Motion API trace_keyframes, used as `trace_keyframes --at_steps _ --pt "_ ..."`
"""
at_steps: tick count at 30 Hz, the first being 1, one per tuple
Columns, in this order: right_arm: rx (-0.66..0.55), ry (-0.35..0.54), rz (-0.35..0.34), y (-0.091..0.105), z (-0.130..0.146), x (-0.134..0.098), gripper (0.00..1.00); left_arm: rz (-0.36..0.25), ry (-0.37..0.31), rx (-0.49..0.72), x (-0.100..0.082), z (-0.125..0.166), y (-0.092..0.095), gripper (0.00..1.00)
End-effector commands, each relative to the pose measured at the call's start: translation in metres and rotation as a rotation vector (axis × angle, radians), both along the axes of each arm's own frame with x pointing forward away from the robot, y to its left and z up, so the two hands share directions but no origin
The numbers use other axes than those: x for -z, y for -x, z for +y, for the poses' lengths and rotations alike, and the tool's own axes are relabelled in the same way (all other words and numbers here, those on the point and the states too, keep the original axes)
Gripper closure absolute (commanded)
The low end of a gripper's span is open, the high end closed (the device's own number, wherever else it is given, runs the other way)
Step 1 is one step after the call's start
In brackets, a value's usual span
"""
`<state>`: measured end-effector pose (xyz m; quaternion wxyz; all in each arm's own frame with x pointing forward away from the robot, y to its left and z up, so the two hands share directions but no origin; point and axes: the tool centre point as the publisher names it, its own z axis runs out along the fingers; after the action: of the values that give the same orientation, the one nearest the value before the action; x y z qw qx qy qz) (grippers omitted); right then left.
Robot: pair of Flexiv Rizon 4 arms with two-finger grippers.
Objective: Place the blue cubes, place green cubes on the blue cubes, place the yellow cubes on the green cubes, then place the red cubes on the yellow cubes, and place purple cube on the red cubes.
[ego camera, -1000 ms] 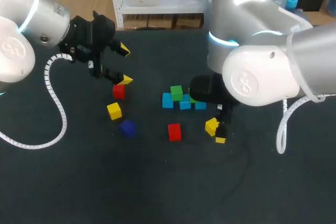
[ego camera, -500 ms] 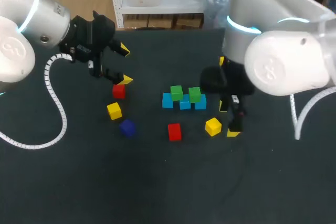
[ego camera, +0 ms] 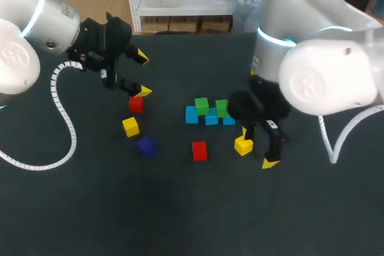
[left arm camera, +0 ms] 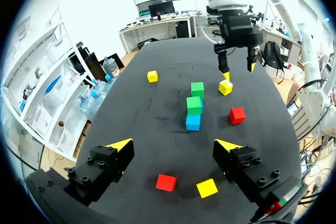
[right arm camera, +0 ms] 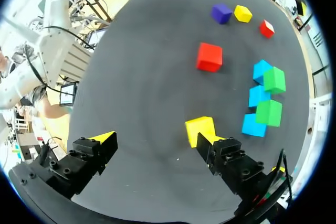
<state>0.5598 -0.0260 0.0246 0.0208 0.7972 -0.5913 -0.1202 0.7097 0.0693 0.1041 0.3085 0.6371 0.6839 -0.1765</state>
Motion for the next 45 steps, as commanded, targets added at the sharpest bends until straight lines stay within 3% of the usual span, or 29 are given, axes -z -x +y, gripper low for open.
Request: trace_keyframes --at_steps 1,24,45 --pt "0.006 0.008 -0.016 -0.01 0.005 -0.003 0.0 -0.004 0.006 0.002 0.001 0.002 0.001 0.0" --pt "-0.048 0.059 -0.032 -0.024 0.013 0.01 0.0 -0.004 0.006 0.002 0.001 0.002 0.001 0.0" --pt "0.008 0.099 -0.132 -0.02 0.014 0.023 0.0 -0.004 0.006 0.002 0.001 0.002 0.001 0.0"
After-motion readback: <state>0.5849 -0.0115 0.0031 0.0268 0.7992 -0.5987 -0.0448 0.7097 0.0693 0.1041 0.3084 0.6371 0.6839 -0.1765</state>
